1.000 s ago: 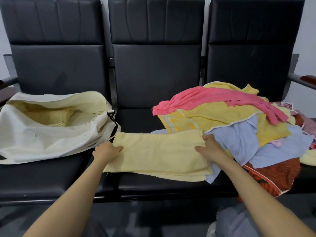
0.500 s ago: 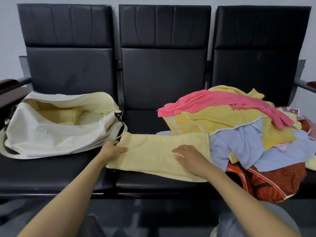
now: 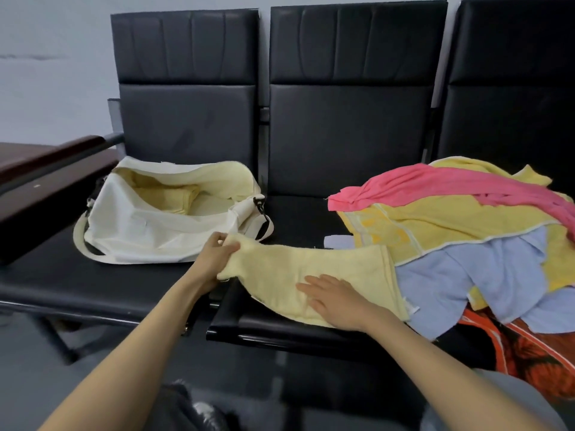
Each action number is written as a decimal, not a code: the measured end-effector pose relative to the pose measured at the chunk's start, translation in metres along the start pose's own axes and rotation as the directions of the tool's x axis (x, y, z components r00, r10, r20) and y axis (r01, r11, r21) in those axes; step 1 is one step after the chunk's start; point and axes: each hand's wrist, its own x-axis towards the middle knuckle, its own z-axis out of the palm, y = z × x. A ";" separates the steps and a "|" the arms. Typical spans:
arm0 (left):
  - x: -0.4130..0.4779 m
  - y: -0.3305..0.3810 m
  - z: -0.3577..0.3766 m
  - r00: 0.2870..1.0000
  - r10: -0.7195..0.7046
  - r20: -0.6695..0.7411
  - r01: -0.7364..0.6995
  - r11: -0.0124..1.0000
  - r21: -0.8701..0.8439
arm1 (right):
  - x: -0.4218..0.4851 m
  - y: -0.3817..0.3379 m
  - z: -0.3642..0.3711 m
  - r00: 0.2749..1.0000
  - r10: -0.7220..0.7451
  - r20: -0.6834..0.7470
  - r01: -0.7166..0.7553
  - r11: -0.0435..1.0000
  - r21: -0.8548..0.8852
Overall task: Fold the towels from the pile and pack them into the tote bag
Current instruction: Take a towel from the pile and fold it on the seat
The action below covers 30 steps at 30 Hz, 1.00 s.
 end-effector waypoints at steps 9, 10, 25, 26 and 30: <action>-0.022 0.020 0.091 0.903 0.282 0.323 -0.352 0.917 0.185 | -0.019 0.031 -0.028 0.934 0.328 -0.142 -0.178 0.771 0.612; -0.024 0.021 0.106 0.899 0.269 0.346 -0.354 0.911 0.213 | -0.022 0.040 -0.031 0.900 0.418 -0.121 -0.218 0.673 0.706; -0.026 0.011 0.168 0.898 0.125 0.421 -0.299 0.876 0.378 | -0.036 0.075 -0.029 0.767 0.638 -0.065 -0.361 0.513 0.779; -0.020 0.009 0.161 0.911 0.139 0.389 -0.311 0.850 0.426 | -0.036 0.073 -0.029 0.764 0.640 -0.087 -0.363 0.537 0.761; -0.003 0.001 0.136 0.952 0.054 0.300 -0.246 0.717 0.652 | -0.037 0.082 -0.035 0.734 0.662 -0.149 -0.381 0.584 0.717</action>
